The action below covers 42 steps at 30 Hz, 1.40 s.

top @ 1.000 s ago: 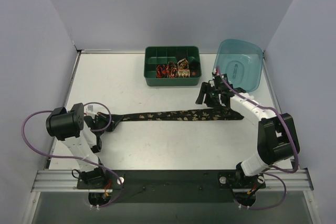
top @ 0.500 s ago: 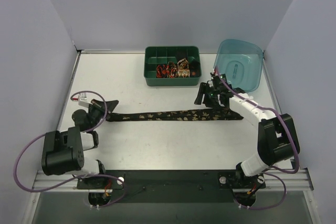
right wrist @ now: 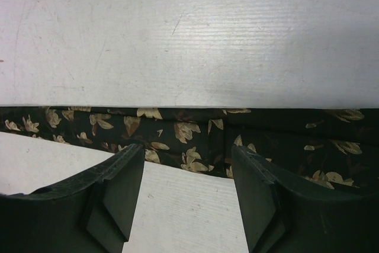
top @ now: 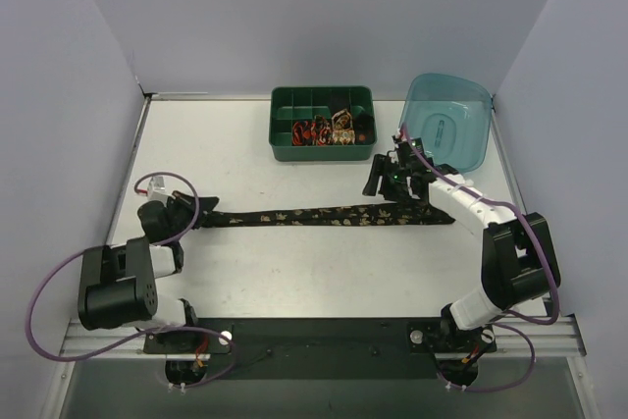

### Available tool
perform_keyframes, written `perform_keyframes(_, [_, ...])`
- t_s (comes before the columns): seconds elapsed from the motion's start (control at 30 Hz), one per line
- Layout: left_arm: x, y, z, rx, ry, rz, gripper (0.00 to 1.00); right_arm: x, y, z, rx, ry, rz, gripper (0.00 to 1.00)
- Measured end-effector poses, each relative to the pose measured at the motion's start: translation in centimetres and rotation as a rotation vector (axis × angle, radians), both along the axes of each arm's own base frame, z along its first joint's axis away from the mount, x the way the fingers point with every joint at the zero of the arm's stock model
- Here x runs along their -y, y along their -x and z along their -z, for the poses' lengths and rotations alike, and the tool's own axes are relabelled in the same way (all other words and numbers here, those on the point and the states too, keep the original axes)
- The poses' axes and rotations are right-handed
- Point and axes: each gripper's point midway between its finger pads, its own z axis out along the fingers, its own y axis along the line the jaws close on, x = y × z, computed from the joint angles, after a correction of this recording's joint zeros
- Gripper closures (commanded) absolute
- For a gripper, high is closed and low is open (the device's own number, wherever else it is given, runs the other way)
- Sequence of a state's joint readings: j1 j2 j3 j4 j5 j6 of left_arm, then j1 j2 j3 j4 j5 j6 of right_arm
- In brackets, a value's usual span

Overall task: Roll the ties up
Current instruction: Flatten out the tie at the center of the board.

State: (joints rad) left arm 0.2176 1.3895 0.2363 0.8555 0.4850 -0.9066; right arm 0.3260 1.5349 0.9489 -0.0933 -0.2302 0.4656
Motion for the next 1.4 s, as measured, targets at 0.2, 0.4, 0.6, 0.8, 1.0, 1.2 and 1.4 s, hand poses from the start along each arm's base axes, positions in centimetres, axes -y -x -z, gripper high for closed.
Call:
perform_keyframes(0.2, [0.0, 0.4, 4.4, -0.104, 0.047, -0.019, 1.0, -0.3, 0.1, -0.1, 0.0, -0.009, -0.013, 0.39])
perform_keyframes(0.4, [-0.1, 0.1, 6.0, -0.13, 0.084, -0.041, 1.0, -0.4, 0.0, -0.1, 0.004, -0.011, -0.014, 0.39])
perform_keyframes(0.6, [-0.8, -0.1, 6.1, -0.145, 0.074, -0.09, 1.0, -0.3, 0.0, -0.1, 0.005, -0.009, -0.017, 0.39])
perform_keyframes(0.8, [-1.5, -0.3, 5.9, -0.165, 0.053, -0.132, 1.0, -0.3, 0.0, -0.1, 0.006, -0.009, -0.018, 0.39])
perform_keyframes(1.0, [-1.3, -0.2, 7.1, -0.219, 0.08, -0.145, 1.0, -0.3, 0.0, -0.1, 0.007, -0.007, -0.02, 0.39])
perform_keyframes(1.2, [-0.3, -1.2, 7.1, -0.224, 0.103, -0.134, 1.0, -0.3, 0.0, -0.1, 0.008, -0.005, -0.023, 0.39])
perform_keyframes(1.4, [-0.1, -1.2, 6.7, -0.219, 0.109, -0.131, 1.0, -0.3, 0.0, -0.3, 0.015, -0.002, -0.028, 0.39])
